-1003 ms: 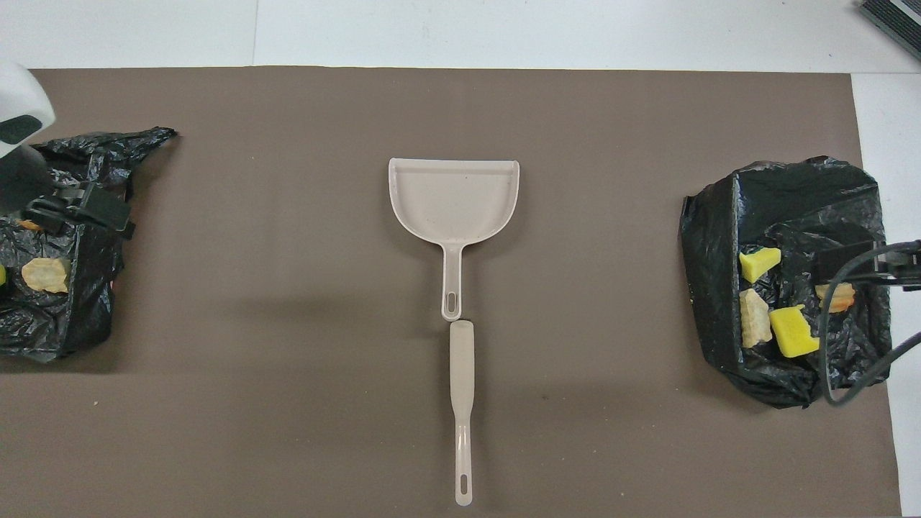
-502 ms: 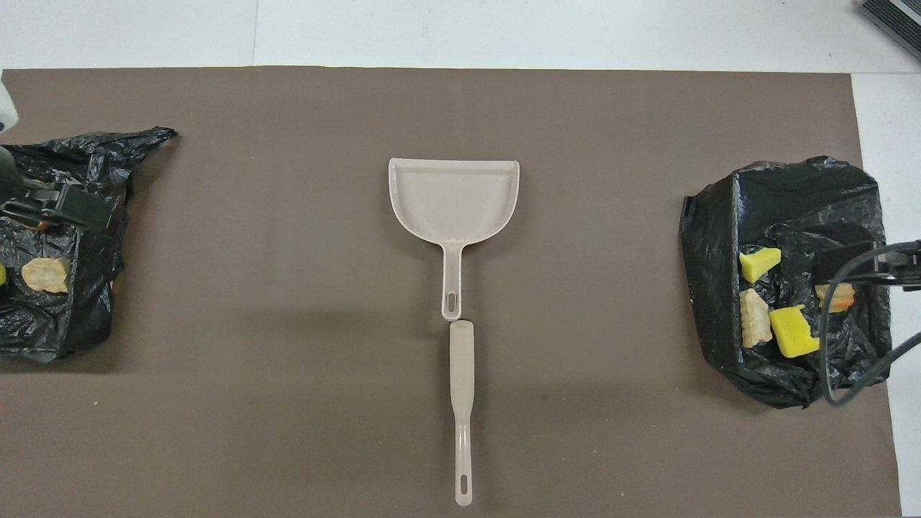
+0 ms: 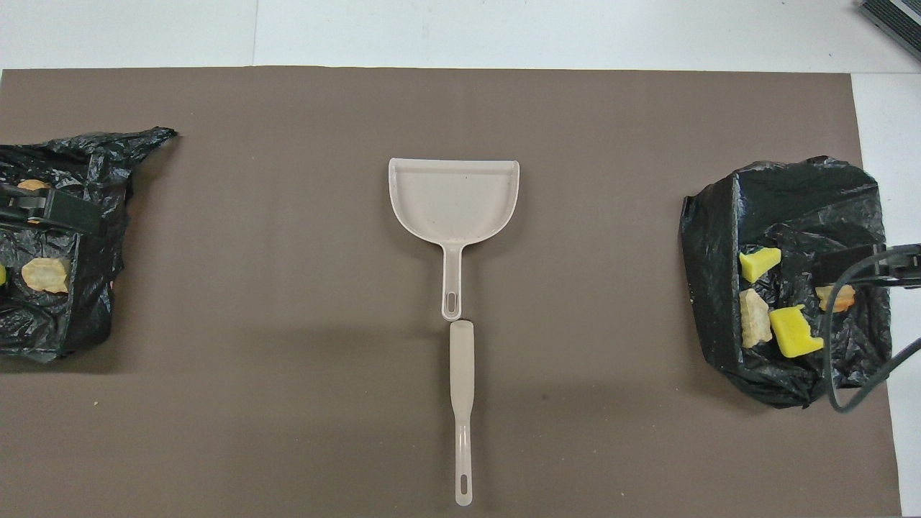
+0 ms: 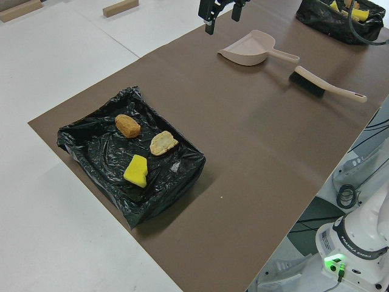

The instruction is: Sweep and dump trash in bin

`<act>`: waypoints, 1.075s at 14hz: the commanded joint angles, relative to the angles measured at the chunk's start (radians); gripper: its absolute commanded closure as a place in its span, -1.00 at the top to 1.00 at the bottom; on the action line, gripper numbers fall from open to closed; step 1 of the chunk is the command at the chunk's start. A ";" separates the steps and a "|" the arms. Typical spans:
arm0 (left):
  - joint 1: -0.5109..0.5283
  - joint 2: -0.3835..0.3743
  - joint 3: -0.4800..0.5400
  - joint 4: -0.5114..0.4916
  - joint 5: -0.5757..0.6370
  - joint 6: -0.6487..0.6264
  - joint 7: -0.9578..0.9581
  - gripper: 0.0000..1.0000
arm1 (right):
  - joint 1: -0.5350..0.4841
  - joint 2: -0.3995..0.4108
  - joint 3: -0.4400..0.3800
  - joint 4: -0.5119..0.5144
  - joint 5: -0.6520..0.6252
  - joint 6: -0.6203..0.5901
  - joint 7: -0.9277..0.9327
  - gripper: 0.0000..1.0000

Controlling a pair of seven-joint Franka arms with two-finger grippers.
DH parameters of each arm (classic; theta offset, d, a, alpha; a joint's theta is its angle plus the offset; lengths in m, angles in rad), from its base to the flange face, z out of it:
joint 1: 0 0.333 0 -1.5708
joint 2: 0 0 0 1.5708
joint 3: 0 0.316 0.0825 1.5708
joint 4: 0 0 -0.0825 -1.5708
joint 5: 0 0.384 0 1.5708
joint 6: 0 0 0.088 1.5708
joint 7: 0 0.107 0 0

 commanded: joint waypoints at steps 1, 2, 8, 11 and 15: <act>-0.014 -0.042 0.006 -0.039 0.022 -0.030 -0.016 1.00 | -0.020 0.025 0.003 0.035 -0.005 -0.015 -0.048 1.00; -0.008 -0.043 0.008 -0.039 0.022 -0.038 -0.015 1.00 | -0.019 0.025 0.003 0.035 -0.004 -0.010 -0.048 1.00; -0.008 -0.046 0.008 -0.043 0.022 -0.052 -0.015 1.00 | -0.028 0.008 0.003 0.012 0.004 0.007 -0.049 1.00; -0.008 -0.049 0.008 -0.046 0.022 -0.056 -0.016 1.00 | -0.028 0.008 0.003 0.012 0.004 0.008 -0.049 1.00; -0.014 -0.050 0.008 -0.046 0.022 -0.065 -0.018 1.00 | -0.028 0.008 0.003 0.010 0.002 0.007 -0.049 1.00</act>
